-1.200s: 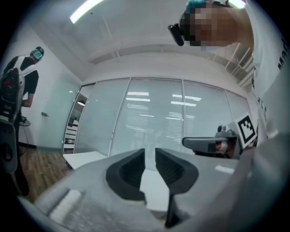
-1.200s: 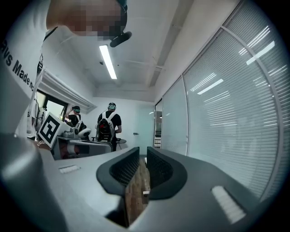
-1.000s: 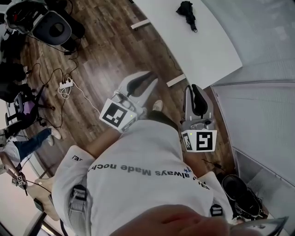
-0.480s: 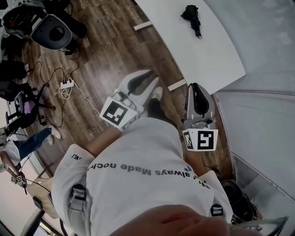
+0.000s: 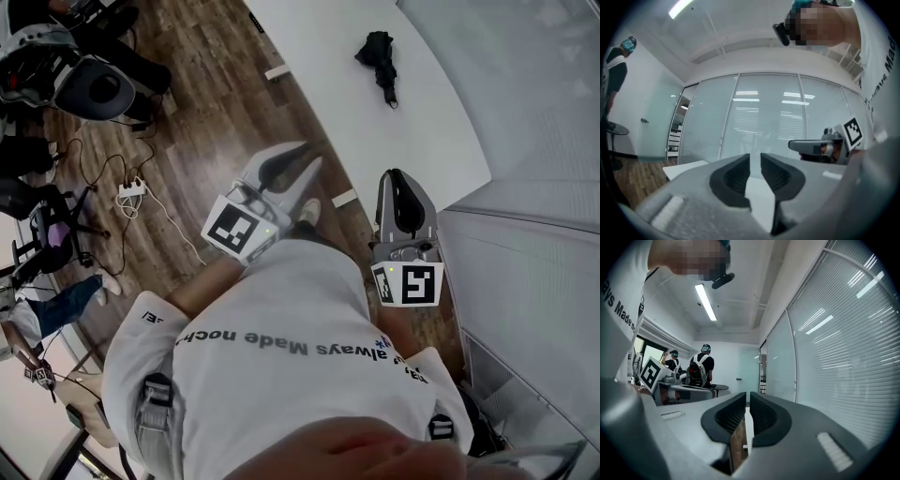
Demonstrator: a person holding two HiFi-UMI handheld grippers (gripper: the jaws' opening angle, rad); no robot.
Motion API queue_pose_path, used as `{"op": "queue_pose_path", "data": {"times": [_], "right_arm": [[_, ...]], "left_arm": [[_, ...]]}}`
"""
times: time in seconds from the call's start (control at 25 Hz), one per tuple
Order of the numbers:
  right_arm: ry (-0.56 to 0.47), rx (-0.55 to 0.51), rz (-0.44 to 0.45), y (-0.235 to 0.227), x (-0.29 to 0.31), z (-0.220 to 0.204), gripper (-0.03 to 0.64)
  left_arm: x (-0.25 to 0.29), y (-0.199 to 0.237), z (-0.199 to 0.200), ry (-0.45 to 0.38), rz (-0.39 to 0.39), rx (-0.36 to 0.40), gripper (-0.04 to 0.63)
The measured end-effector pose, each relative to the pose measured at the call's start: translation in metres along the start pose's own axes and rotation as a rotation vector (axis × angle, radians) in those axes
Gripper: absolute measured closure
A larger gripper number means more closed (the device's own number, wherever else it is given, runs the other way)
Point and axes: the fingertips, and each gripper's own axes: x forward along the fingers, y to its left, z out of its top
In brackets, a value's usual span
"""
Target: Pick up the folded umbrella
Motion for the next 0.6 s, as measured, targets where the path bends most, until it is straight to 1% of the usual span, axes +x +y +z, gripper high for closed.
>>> {"op": "queue_pose_path", "data": {"times": [0.16, 0.32, 0.4, 0.6], "right_arm": [[-0.001, 0.002, 0.007, -0.044, 0.03, 0.0, 0.592], [0.016, -0.001, 0.024, -0.073, 0.054, -0.012, 0.594], [0.028, 0.006, 0.038, -0.08, 0.066, -0.019, 0.594], [0.054, 0.026, 0.08, -0.082, 0.109, -0.027, 0.595]], "left_arm": [[0.049, 0.022, 0.002, 0.002, 0.01, 0.002, 0.525], [0.084, 0.037, -0.002, -0.01, 0.025, -0.001, 0.525], [0.093, 0.046, -0.007, -0.006, 0.038, -0.01, 0.525], [0.106, 0.084, -0.016, 0.024, 0.07, -0.037, 0.525]]}}
